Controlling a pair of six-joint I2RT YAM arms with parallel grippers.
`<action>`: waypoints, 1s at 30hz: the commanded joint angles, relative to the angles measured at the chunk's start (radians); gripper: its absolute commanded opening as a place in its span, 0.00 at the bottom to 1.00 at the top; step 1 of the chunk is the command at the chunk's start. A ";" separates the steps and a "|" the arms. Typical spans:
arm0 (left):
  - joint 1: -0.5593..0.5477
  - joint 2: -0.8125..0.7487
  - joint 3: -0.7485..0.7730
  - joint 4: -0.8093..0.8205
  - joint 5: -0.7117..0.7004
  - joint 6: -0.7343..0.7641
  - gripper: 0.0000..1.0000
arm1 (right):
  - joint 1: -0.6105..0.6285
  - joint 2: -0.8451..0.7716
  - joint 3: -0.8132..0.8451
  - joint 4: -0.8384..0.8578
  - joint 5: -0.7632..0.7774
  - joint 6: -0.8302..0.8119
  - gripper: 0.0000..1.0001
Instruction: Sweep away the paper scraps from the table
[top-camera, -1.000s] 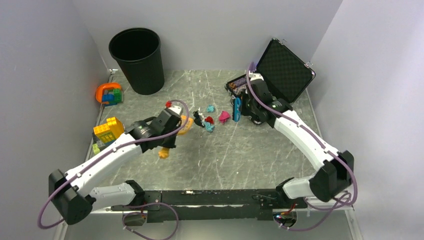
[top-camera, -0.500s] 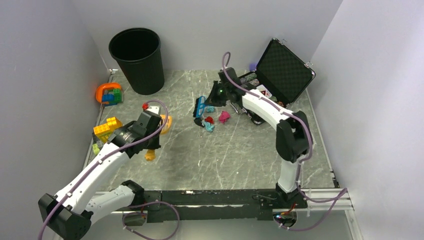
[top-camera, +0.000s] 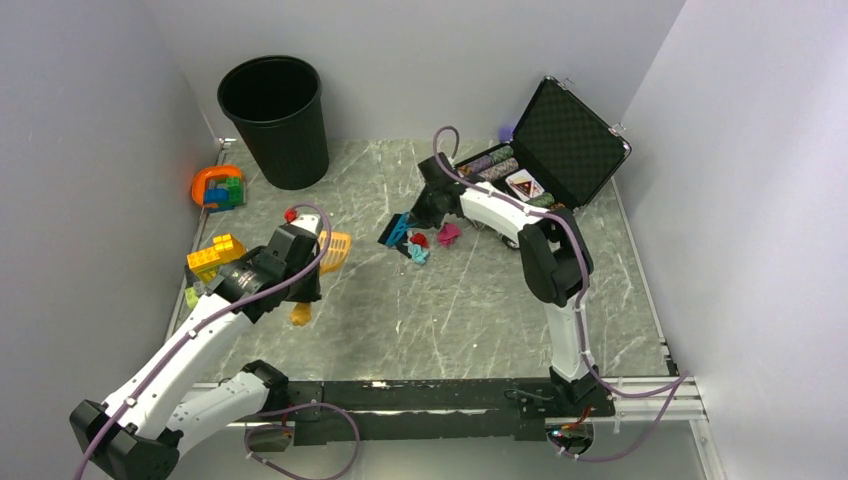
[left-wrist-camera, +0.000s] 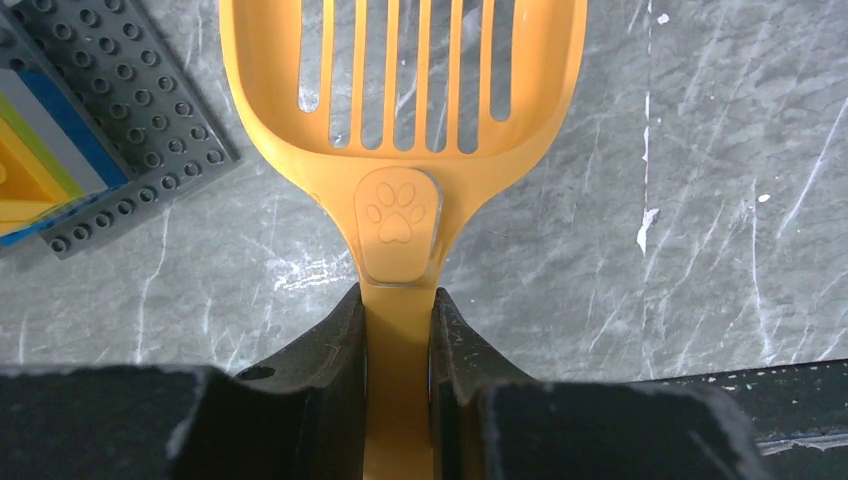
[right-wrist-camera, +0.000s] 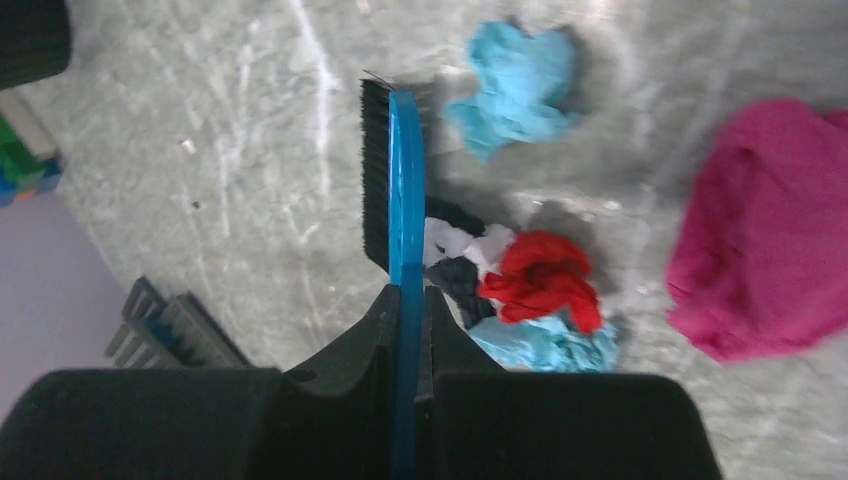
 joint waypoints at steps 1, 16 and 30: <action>0.004 -0.005 -0.007 0.044 0.049 0.023 0.00 | -0.009 -0.135 -0.134 -0.103 0.194 0.026 0.00; -0.053 0.106 -0.047 0.165 0.190 0.024 0.00 | -0.084 -0.419 -0.334 -0.033 0.146 -0.137 0.00; -0.300 0.210 -0.059 0.213 0.095 -0.084 0.00 | -0.151 -0.213 -0.128 0.122 -0.052 -0.081 0.00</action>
